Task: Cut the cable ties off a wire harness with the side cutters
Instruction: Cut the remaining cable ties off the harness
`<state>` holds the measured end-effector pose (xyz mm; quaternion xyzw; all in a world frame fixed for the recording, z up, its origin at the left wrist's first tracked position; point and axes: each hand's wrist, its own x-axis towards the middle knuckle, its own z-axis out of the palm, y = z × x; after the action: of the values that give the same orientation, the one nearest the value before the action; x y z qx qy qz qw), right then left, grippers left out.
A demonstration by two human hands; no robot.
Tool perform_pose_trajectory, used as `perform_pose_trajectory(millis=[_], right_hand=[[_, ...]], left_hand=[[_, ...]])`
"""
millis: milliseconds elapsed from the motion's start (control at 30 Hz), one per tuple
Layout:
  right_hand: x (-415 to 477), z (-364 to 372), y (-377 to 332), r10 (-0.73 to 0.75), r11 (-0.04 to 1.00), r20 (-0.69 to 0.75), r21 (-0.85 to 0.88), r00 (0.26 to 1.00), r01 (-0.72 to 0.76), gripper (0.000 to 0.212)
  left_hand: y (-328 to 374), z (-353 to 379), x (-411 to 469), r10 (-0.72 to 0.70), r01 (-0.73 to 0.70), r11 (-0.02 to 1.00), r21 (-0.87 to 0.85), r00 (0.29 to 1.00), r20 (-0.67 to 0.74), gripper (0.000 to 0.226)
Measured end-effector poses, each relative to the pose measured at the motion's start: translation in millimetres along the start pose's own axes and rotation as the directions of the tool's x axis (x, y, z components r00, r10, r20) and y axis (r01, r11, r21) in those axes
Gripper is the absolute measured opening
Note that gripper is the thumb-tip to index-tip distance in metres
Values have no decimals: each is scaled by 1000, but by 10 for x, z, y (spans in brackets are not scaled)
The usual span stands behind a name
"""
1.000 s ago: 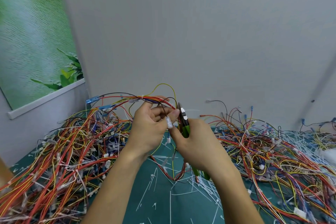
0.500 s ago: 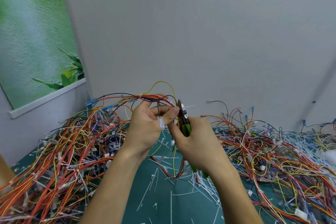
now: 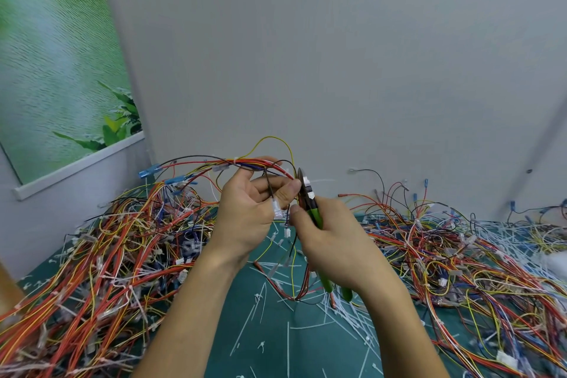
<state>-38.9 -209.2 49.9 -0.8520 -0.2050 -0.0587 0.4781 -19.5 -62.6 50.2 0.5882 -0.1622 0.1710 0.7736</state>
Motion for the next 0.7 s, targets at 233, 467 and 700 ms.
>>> perform_pose_trajectory(millis=[233,467,700], right_hand=[[-39,-109,15,60,972,167,214,984,-96,31],[-31,-78,36,-63,984,158,176,985,34,39],[9,46,31,-103,985,57,143,993,94,36]], left_hand=[[-15,-5,10,6,-6,1000,-4,1000,-16,39],[1,-59,31,28,-28,1000,-3,999,-32,46],[12,-93,50,38,-39,999,-17,998,-41,42]])
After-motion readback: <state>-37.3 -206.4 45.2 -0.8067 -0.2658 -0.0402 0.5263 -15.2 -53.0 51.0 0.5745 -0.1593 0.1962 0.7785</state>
